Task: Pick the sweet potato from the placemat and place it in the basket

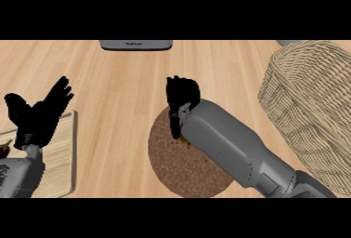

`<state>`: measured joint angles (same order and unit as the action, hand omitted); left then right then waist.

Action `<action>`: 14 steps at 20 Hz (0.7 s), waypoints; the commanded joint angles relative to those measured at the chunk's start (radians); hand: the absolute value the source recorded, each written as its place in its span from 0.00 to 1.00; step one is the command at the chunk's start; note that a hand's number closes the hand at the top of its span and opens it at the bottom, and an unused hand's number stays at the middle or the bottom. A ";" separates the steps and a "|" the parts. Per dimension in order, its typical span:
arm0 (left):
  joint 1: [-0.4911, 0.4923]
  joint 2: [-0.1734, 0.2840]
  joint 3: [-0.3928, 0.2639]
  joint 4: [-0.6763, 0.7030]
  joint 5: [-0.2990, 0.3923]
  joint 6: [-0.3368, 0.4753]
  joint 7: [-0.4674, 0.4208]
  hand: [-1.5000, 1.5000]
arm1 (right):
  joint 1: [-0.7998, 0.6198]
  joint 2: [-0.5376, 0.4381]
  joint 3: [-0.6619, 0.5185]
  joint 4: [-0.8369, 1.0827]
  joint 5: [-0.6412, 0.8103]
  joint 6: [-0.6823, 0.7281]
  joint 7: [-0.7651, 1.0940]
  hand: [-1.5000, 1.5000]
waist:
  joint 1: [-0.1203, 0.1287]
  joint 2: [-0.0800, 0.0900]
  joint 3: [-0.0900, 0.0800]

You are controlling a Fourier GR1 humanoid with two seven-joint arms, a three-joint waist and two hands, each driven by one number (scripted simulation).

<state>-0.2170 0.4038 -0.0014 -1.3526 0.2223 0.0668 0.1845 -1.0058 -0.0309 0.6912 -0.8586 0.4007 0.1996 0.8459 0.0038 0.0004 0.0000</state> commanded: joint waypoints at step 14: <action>0.002 -0.003 0.087 -0.012 -0.012 -0.074 0.029 0.50 | 0.169 -0.021 -0.144 -0.115 0.149 0.130 -0.066 0.00 | -0.005 -0.002 0.000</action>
<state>-0.2061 0.3776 0.0485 -1.3637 0.1932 0.0251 0.1936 -0.8998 -0.0333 0.5774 -0.8959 0.5344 0.3152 0.7917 0.0024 -0.0006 -0.0001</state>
